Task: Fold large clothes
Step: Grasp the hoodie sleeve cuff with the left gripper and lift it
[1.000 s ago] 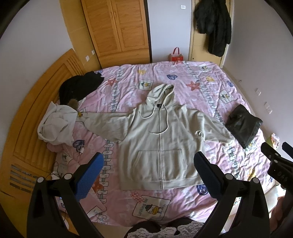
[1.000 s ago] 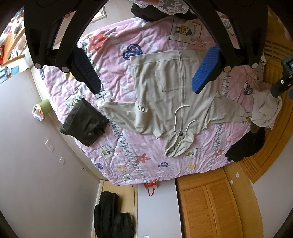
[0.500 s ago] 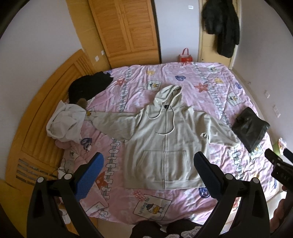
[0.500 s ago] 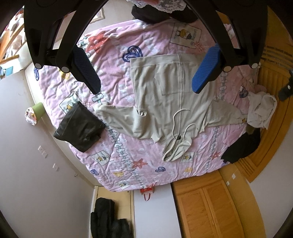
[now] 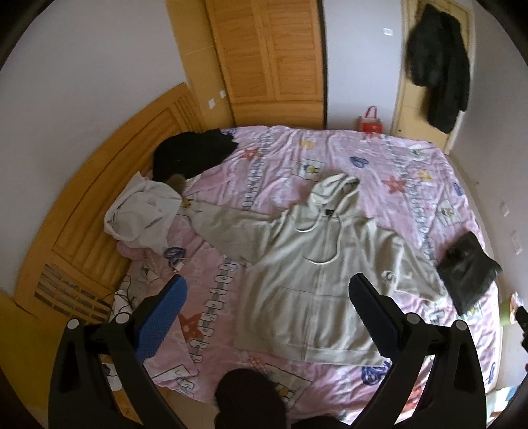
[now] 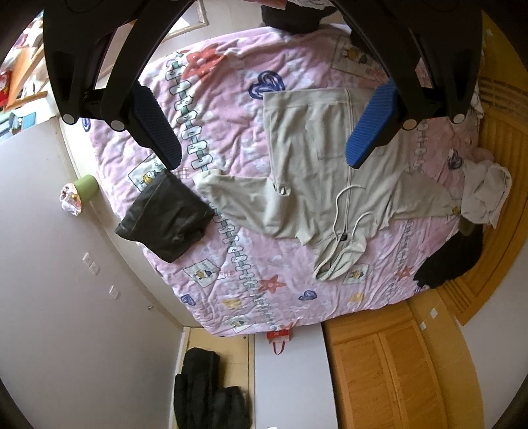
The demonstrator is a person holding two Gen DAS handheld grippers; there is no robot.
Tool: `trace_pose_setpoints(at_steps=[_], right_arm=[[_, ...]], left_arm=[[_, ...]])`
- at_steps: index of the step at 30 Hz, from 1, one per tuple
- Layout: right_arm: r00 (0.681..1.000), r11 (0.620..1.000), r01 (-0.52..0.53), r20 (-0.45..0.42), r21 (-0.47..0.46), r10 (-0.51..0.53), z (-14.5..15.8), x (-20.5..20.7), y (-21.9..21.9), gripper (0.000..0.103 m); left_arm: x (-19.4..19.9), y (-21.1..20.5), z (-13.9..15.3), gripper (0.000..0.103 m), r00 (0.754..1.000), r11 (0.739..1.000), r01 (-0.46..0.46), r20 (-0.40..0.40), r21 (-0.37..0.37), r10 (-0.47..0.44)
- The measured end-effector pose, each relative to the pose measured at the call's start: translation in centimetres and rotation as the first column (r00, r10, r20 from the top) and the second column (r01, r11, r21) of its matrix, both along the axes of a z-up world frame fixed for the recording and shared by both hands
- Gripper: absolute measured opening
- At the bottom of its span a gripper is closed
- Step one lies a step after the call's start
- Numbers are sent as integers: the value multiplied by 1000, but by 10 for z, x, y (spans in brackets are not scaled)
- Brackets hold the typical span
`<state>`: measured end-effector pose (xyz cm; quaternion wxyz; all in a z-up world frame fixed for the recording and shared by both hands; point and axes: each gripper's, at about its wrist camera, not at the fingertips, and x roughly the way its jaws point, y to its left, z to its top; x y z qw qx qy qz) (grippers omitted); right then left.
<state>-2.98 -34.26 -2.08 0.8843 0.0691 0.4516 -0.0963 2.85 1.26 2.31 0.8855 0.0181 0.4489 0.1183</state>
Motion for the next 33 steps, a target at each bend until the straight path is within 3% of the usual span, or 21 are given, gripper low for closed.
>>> trace_pose_setpoints(at_steps=[9, 12, 18, 22, 25, 29, 31, 33], right_arm=[[993, 993, 114, 41, -17, -113, -1, 41, 31, 97], [988, 988, 154, 12, -6, -154, -11, 76, 54, 97], [989, 990, 142, -39, 0, -142, -47, 181, 131, 97], [993, 996, 85, -88, 16, -83, -82, 265, 198, 97], [995, 998, -29, -98, 48, 34, -116, 329, 257, 97], [967, 957, -230, -73, 178, 246, -189, 415, 357, 97], [948, 936, -277, -95, 215, 302, -225, 449, 399, 97], [928, 919, -296, -148, 259, 341, -264, 484, 445, 97]], left_arm=[[98, 116, -48, 96, 995, 996, -84, -44, 20, 85], [155, 169, -76, 96, 992, 997, -72, -103, -30, 68], [276, 300, -145, 96, 969, 979, -153, -216, -132, 122], [353, 377, -213, 96, 942, 963, -208, -299, -171, 150], [399, 424, -276, 96, 918, 932, -265, -361, -247, 165], [451, 468, -379, 95, 870, 894, -318, -472, -315, 143], [471, 489, -424, 95, 837, 868, -356, -532, -347, 130], [484, 511, -459, 95, 817, 862, -385, -556, -330, 152]])
